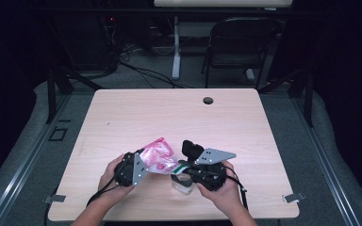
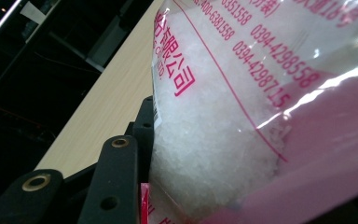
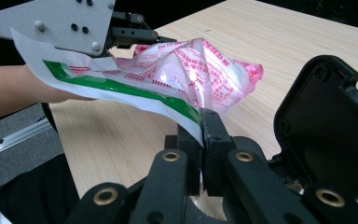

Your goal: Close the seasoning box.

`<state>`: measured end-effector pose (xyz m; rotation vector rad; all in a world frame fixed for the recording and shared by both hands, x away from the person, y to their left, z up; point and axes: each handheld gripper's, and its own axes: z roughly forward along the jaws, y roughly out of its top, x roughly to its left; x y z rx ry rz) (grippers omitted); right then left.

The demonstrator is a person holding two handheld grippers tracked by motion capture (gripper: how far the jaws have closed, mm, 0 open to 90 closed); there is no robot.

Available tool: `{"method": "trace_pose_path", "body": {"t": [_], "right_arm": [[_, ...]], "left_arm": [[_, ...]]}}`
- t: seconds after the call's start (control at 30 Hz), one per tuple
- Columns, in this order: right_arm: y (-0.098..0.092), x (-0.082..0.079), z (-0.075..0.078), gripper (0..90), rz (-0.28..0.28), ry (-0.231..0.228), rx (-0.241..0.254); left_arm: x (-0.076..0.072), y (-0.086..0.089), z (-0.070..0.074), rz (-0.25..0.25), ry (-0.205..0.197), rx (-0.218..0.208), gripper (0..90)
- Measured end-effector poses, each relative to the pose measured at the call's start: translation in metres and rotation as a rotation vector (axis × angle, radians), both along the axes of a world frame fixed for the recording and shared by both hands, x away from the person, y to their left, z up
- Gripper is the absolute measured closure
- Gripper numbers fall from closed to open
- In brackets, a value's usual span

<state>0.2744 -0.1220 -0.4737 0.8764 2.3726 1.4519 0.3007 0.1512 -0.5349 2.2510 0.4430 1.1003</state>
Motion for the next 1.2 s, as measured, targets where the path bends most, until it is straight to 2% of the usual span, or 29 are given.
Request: {"method": "trace_pose_path", "body": {"t": [0.2, 0.53, 0.6, 0.9, 1.03, 1.2], "right_arm": [[-0.003, -0.001, -0.002, 88.6, 0.0, 0.006, 0.0], [-0.004, -0.002, -0.005, 88.7, 0.002, 0.009, -0.007], [-0.004, -0.002, -0.005, 88.6, 0.004, 0.011, -0.004], [-0.005, -0.001, -0.011, 88.7, 0.005, 0.015, -0.038], [-0.005, -0.003, -0.012, 88.8, 0.006, 0.001, -0.078], [-0.005, -0.005, -0.012, 89.2, 0.008, -0.014, -0.1]], "left_arm": [[-0.002, -0.003, 0.002, -0.001, -0.042, 0.024, 61.8], [-0.004, -0.003, 0.003, 0.005, -0.076, 0.04, 62.0], [-0.004, -0.003, 0.004, 0.007, -0.094, 0.057, 62.0], [-0.007, -0.005, 0.009, 0.009, -0.168, 0.114, 62.2], [-0.007, -0.005, 0.009, 0.002, -0.173, 0.126, 62.4], [-0.007, -0.007, 0.009, -0.003, -0.191, 0.142, 62.6]]}}
